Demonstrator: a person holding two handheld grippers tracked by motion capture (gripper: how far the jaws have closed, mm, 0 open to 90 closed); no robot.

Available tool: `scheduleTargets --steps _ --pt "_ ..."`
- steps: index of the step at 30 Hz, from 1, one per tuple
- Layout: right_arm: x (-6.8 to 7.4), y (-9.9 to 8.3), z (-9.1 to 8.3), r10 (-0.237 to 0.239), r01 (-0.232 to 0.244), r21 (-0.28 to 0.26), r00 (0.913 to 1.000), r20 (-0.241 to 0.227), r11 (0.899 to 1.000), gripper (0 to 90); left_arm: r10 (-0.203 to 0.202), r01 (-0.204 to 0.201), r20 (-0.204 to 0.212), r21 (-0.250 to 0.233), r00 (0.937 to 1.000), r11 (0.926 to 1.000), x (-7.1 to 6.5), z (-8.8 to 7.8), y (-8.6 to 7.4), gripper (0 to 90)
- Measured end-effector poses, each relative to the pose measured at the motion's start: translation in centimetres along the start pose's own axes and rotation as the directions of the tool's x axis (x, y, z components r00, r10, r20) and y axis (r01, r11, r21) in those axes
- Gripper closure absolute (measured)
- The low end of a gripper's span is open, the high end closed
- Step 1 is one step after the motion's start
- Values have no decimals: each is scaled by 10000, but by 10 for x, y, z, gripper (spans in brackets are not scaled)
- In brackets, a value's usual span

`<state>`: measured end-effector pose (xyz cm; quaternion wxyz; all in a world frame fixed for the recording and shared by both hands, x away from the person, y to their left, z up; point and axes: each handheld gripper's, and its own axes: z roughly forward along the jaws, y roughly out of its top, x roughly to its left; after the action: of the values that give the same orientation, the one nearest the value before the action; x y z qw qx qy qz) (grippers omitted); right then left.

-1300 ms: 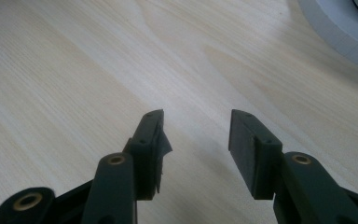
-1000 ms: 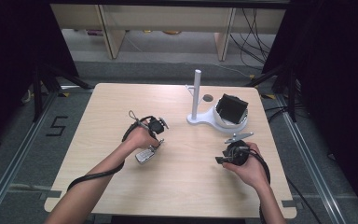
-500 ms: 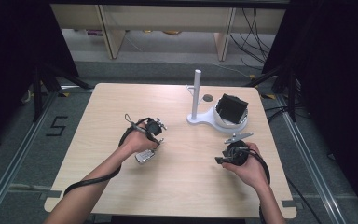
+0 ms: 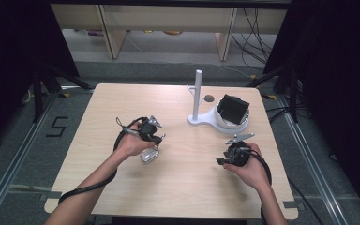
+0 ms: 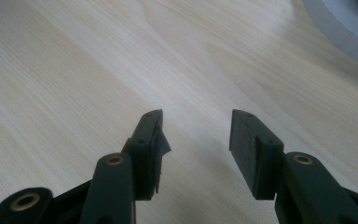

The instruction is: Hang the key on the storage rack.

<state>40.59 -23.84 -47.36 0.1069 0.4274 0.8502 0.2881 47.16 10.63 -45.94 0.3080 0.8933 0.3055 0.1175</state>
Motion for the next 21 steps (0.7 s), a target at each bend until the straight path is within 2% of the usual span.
scheduleTargets --steps 4,6,9,12,15,17,18,19,20,21 --pt "0 0 1 5 -5 14 10000 13 10000 553 -155 142 -186 -676 9997 9976 0 -8 -3 851" --pt "0 0 1 10 -10 12 10000 13 10000 553 -242 198 -351 -1209 9991 9925 -1 -12 -4 852" --pt "0 0 0 37 -37 -49 10000 33 10000 553 -394 340 -279 -1729 9988 9844 -1 -17 -5 851" --pt "0 0 -1 51 -51 -74 10000 63 10000 553 -570 460 -409 -2324 9975 9715 -2 -20 -8 851" --pt "-1 -1 0 -89 91 -173 9999 112 9998 554 -614 452 -535 -2643 9967 9634 -1 -22 -10 851" --pt "0 -1 -1 45 -44 -165 10000 86 9999 554 -695 493 -595 -2905 9958 9556 -1 -24 -11 852" --pt "-1 -2 1 -99 101 -244 9999 92 9997 553 -752 546 -570 -3017 9955 9518 -1 -26 -11 851" --pt "-1 -2 1 -47 48 -224 10000 53 9997 553 -835 580 -643 -3273 9944 9431 -2 -26 -11 851" --pt "-1 -2 1 -48 50 -237 10000 63 9997 554 -861 587 -652 -3428 9942 9376 -2 -27 -11 852" --pt "-1 -2 1 -40 41 -242 10000 60 9997 553 -992 697 -621 -3663 9931 9279 -2 -28 -11 852"
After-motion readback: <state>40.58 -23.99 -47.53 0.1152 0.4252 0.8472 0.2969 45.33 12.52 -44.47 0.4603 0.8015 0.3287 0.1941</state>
